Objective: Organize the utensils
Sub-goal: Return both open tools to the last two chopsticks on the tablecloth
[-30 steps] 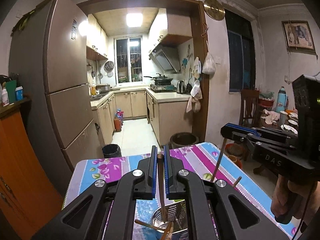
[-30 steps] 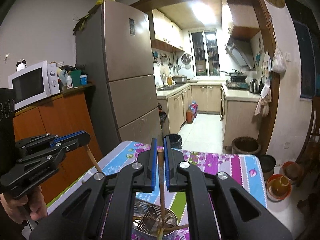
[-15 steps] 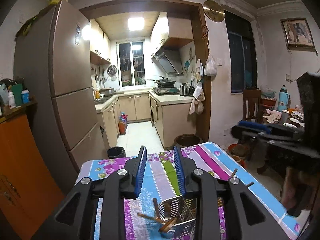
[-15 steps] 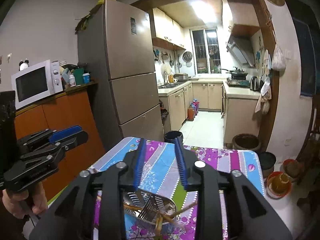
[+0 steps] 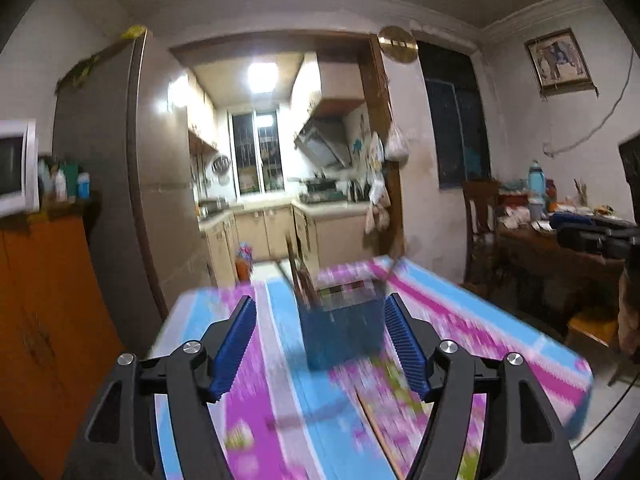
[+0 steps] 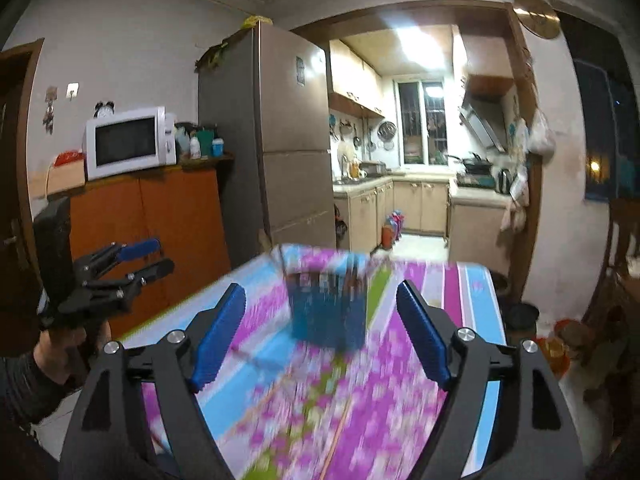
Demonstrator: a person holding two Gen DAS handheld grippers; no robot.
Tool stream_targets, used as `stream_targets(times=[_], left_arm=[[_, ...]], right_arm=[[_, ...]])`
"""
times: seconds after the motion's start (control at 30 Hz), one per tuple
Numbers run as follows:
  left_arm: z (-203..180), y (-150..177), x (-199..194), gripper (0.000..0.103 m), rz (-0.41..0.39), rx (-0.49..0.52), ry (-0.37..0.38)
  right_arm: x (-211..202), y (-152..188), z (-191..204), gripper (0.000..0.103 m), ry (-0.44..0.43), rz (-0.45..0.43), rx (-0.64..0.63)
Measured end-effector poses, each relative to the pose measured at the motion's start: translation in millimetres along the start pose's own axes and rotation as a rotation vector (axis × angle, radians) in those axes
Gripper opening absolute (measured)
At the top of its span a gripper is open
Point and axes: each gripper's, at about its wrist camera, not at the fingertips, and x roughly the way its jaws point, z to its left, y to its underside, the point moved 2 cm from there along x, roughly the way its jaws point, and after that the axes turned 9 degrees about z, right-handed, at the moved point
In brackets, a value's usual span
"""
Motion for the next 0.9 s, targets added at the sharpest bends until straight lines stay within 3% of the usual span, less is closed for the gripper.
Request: stream_targets(times=[0.07,0.1,0.13,0.2,0.33,0.43,0.63,0.9], left_arm=[[-11,36,-1,0.068,0.041,-0.005,0.008],[-18,58,0,0.068,0.07,-0.007,0.002],[-21,68,1,0.068,0.087,-0.011,0.006],[-28,98,7,0.068,0.133,-0.04,0.024],[-47,145,21,0.068,0.203,-0.059,0.054],[-61,164,24,0.068,0.228,-0.061,0.075],[-75,184,23,0.065,0.193,-0.054,0.06],[-89,196,31,0.038,0.219,-0.031,0.061]], right_arm=[[1,44,5,0.072,0.026,0.027,0.02],[3,70,7,0.06,0.037,0.05,0.04],[8,93,9,0.055,0.039,0.079,0.067],[18,127,15,0.04,0.049,0.119,0.094],[39,176,21,0.029,0.07,0.179,0.114],[47,193,22,0.023,0.079,0.193,0.099],[54,202,21,0.016,0.096,0.183,0.079],[48,210,21,0.016,0.088,0.16,0.063]])
